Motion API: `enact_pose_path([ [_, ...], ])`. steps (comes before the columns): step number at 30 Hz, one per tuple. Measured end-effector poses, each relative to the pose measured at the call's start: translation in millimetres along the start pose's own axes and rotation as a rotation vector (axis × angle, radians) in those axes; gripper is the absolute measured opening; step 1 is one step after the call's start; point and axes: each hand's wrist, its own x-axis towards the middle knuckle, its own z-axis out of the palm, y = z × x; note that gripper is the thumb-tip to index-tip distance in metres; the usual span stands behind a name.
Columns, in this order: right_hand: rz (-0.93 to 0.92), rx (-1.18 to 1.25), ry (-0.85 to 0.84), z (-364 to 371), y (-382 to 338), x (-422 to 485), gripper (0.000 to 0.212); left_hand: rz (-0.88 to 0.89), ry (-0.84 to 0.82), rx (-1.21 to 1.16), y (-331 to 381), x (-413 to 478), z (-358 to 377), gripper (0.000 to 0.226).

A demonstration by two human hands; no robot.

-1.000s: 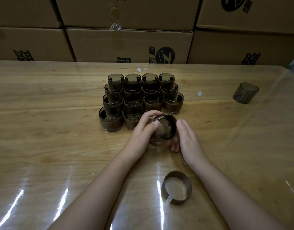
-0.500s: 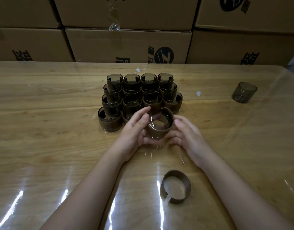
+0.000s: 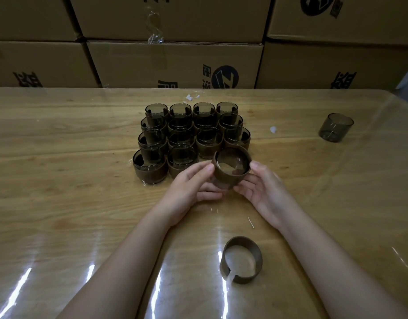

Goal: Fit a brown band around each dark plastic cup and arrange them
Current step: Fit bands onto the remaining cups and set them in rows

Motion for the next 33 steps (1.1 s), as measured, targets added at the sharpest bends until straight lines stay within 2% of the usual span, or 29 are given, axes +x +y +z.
enact_pose_path([
  [4, -0.016, 0.039, 0.002, 1.7, 1.6, -0.1, 0.06, -0.003, 0.007, -0.013, 0.4, -0.3, -0.2, 0.048],
  [10, -0.018, 0.059, -0.078, 0.2, 3.5, 1.2, 0.051, -0.012, -0.043, 0.017, 5.7, -3.2, -1.6, 0.054],
  [16, -0.016, 0.078, -0.111, 0.0, 2.8, 1.8, 0.058, -0.003, -0.068, 0.047, 6.9, -5.6, -1.9, 0.055],
  [21, -0.024, 0.083, -0.135, -0.7, 2.1, 1.6, 0.053, 0.012, -0.064, 0.062, 7.2, -5.9, -1.1, 0.053],
  [24, -0.026, 0.085, -0.139, -0.5, 2.6, 1.8, 0.057, 0.016, -0.058, 0.061, 6.6, -6.3, -1.8, 0.055],
  [28, -0.026, 0.107, -0.147, -1.6, 4.9, 2.7, 0.045, 0.03, -0.061, 0.042, 5.6, -6.3, -3.3, 0.052],
  [33, -0.027, 0.14, -0.178, -1.0, 3.3, 1.0, 0.056, 0.045, -0.083, 0.007, 3.9, -5.6, -6.3, 0.044],
])
